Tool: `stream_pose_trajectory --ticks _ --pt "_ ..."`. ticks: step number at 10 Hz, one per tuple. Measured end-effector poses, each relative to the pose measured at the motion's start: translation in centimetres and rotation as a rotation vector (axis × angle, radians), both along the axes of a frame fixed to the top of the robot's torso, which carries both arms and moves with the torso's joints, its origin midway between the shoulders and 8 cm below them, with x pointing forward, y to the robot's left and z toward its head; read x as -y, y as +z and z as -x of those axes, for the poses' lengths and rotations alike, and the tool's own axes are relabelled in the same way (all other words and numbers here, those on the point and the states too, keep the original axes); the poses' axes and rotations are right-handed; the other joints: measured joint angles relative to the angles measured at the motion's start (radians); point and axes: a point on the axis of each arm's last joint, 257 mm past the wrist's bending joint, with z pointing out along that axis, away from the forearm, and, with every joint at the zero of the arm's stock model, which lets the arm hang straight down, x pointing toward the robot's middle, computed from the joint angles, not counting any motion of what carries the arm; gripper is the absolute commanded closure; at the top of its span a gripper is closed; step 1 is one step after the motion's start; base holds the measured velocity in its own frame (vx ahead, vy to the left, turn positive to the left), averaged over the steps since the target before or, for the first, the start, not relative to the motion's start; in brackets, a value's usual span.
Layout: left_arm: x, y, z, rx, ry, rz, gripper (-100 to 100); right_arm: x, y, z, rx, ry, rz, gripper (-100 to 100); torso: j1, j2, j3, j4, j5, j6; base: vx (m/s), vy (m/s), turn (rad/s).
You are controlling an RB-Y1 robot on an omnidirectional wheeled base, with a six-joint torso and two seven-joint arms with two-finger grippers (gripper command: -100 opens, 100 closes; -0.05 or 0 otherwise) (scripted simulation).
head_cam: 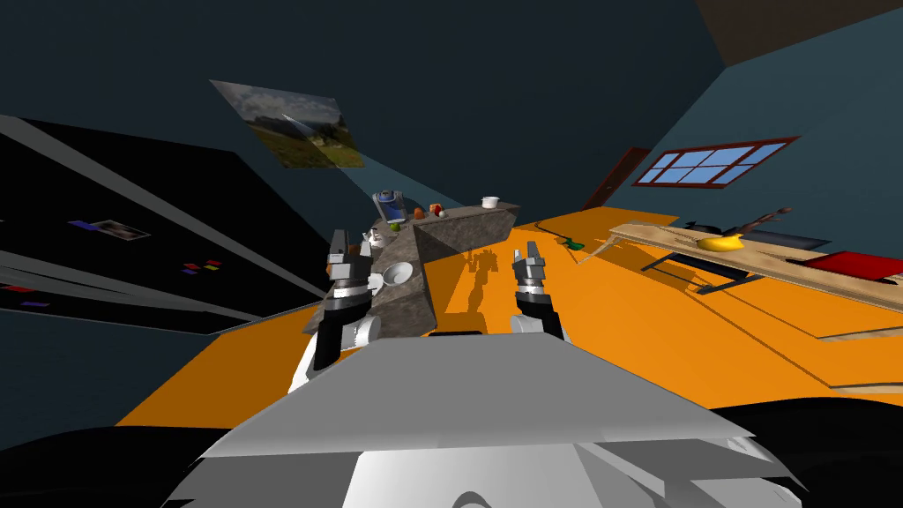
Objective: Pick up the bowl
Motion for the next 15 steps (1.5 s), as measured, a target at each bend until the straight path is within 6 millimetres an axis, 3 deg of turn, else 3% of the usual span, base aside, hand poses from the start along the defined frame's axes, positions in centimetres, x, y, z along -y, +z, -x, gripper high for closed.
stream_pose_trajectory --ticks 7,15 --pt "-2.0 -0.5 -2.1 -0.108 0.008 0.048 -100 0.0 0.0 0.0 0.0 0.0 0.0 0 0.0 -0.001 -0.001 0.0 0.0 0.0 -0.051 -0.005 -0.028" --pt "-4.0 -2.3 -4.4 -0.258 0.018 0.107 -100 0.0 0.0 0.0 0.0 0.0 0.0 0 0.0 -0.003 -0.002 -0.001 0.0 0.0 -0.039 -0.008 -0.031"
